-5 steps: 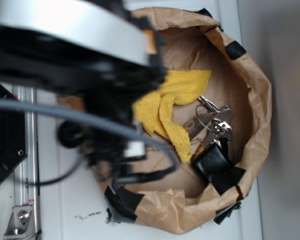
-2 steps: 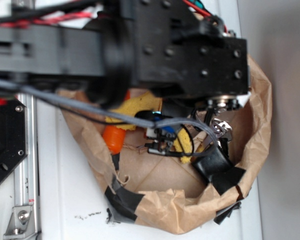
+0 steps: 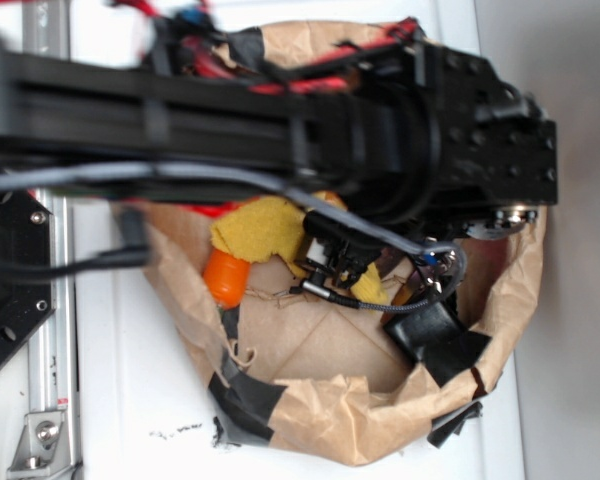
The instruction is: Grab the yellow cloth.
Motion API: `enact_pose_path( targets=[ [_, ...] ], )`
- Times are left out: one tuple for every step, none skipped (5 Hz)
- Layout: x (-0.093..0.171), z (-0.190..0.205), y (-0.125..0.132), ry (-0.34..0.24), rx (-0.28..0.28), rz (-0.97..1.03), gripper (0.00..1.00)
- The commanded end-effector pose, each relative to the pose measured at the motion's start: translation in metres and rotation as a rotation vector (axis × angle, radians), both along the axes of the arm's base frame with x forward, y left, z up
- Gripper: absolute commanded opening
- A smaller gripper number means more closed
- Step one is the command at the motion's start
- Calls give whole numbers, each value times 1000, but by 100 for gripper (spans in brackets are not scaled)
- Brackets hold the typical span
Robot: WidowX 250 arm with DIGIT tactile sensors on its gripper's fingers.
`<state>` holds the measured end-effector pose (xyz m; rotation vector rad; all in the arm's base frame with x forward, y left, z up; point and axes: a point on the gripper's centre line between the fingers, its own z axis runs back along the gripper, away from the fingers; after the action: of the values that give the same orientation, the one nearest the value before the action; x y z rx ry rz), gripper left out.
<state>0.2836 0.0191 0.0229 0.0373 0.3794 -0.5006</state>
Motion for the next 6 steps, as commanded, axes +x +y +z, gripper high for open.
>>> enact_pose_path(
  targets=[
    [-1,1,16,-36,67,-16,0],
    [-3,7,19,-56,42,5,0],
    [-4,29,17,-114,48,-11,0],
    [-6,77,2,-311,25,21,0],
    [-18,125,-6,-475,13,69,0],
    [-34,174,-4,-560,-6,244,0]
  ],
)
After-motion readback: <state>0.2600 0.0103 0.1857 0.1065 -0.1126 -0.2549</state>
